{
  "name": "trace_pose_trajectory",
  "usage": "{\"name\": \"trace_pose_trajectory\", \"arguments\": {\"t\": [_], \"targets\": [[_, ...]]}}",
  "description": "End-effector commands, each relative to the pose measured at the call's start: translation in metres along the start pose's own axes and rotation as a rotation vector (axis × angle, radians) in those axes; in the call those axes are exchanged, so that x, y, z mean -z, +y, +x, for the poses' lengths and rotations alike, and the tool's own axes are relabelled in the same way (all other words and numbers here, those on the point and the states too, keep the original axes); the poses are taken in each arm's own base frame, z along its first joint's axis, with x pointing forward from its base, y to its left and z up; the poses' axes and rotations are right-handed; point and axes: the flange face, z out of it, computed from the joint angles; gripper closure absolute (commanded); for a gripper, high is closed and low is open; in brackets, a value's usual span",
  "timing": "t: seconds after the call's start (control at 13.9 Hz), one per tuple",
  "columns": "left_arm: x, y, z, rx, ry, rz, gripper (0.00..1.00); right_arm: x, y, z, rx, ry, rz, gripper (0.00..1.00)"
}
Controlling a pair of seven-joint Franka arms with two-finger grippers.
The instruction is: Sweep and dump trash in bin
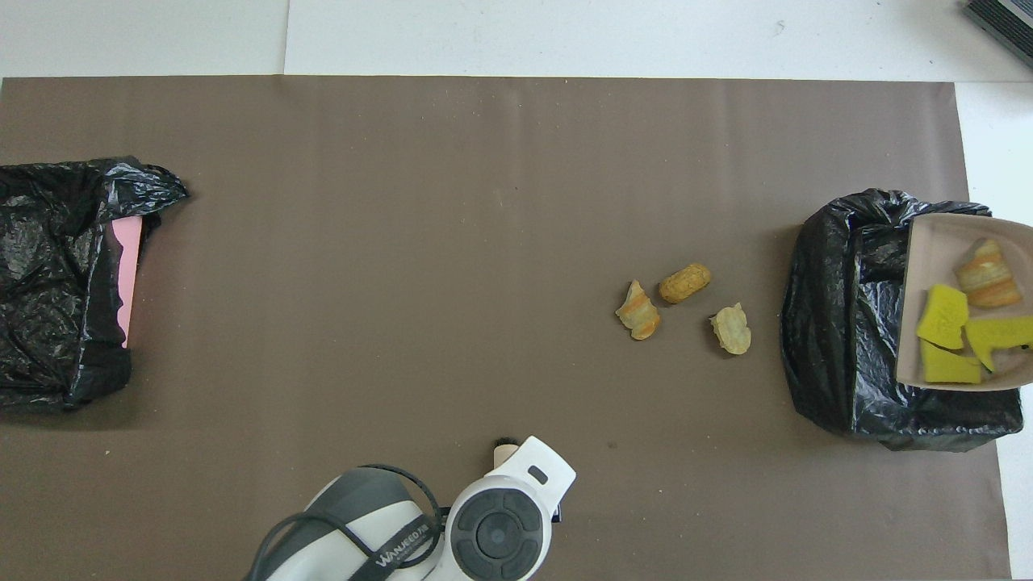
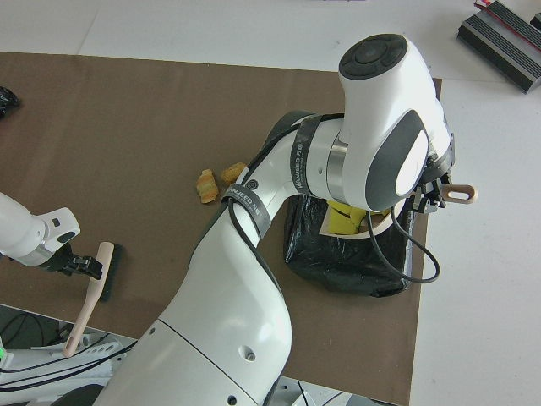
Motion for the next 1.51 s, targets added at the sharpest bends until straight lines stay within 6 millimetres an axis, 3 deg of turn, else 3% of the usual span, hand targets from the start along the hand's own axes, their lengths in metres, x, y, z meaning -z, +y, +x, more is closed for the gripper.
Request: {"name": "trace_pose_trajectory", "arguments": {"t": [0.0,0.14,0.36,0.5,0.65,0.79,0.93,1.08,1.22,1.29,1.44], "targets": [[0.066,-0.031,0.056,-0.049,0.018,-0.023,0.00,0.011,0.003,0.024,0.190,-0.082,-0.052,1.00],[0.118,-0.078,0.105,-0.067,0.067,-0.066,0.00,0.016,0.008,0.037,0.289,-0.162,-0.070,1.00],[0.171,-0.135,0.147,-0.132,0.140,-0.010,0.00,0.023,0.014,0.048,0.380,-0.237,-0.098,1.00],[0.202,-0.171,0.163,-0.131,0.185,0.008,0.00,0.031,0.018,0.056,0.426,-0.302,-0.107,1.00],[0.247,-0.218,0.176,-0.102,0.215,-0.001,0.00,0.038,0.019,0.049,0.436,-0.348,-0.105,1.00],[0.284,-0.265,0.176,-0.102,0.216,0.003,0.00,0.054,0.016,0.037,0.450,-0.368,-0.118,1.00],[0.307,-0.299,0.172,-0.143,0.193,0.012,0.00,0.079,0.007,0.020,0.421,-0.382,-0.146,1.00],[0.332,-0.323,0.166,-0.175,0.196,0.011,0.00,0.100,-0.007,0.008,0.372,-0.375,-0.162,1.00],[0.340,-0.337,0.164,-0.204,0.165,0.009,0.00,0.120,-0.021,0.008,0.293,-0.334,-0.150,1.00],[0.347,-0.340,0.159,-0.223,0.153,0.010,0.00,0.128,-0.028,0.013,0.250,-0.291,-0.143,1.00],[0.354,-0.343,0.162,-0.241,0.157,0.012,0.00,0.149,-0.036,0.050,0.174,-0.234,-0.125,1.00]]}}
